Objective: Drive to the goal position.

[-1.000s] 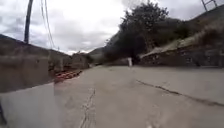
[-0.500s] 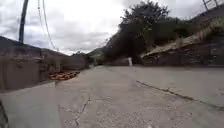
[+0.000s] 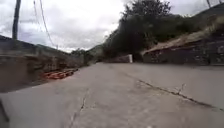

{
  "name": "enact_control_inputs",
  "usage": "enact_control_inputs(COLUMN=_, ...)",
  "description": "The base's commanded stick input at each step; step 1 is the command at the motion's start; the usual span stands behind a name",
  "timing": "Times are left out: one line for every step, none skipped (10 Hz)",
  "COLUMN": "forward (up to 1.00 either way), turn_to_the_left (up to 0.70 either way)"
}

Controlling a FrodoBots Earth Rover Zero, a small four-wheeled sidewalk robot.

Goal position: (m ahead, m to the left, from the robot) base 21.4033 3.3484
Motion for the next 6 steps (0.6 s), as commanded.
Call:
enact_control_inputs(forward=0.70, turn_to_the_left=0.00)
enact_control_inputs(forward=0.70, turn_to_the_left=0.00)
enact_control_inputs(forward=0.70, turn_to_the_left=0.00)
enact_control_inputs(forward=0.70, turn_to_the_left=0.00)
enact_control_inputs(forward=0.70, turn_to_the_left=0.00)
enact_control_inputs(forward=0.70, turn_to_the_left=0.00)
